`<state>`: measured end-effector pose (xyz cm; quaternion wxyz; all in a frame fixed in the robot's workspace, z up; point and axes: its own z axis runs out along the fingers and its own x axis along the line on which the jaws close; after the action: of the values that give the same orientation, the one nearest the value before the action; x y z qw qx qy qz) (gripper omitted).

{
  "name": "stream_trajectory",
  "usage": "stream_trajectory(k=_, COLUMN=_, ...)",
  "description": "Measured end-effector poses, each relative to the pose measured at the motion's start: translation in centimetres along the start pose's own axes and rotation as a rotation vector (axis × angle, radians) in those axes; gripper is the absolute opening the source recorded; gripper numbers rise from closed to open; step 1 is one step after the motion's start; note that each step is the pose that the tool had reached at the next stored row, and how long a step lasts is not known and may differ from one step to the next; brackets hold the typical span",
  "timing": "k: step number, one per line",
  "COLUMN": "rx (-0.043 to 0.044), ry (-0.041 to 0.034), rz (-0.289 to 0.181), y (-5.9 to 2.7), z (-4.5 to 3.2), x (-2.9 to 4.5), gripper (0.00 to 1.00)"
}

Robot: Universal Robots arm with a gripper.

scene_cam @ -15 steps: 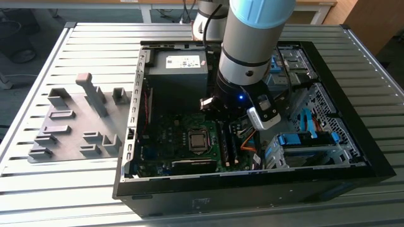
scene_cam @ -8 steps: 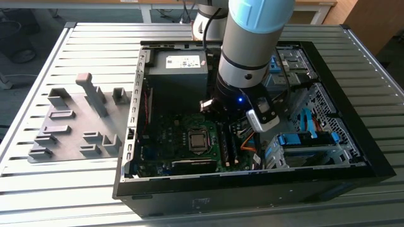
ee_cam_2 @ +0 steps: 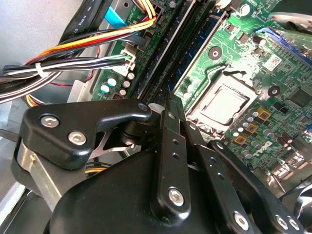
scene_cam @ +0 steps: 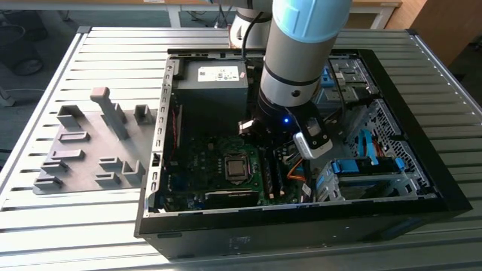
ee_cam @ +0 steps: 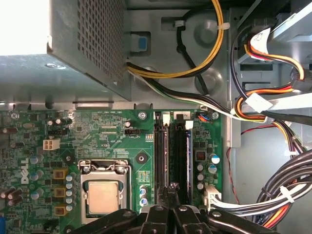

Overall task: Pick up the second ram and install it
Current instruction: 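Press down the second ram until it locks into place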

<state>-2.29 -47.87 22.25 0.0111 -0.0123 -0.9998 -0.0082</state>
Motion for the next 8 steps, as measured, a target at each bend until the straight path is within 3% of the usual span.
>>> stream_trajectory(k=8, rx=0.0000, ry=0.0001, rz=0.000, y=-0.01, z=0.16, x=0.00, gripper=0.11)
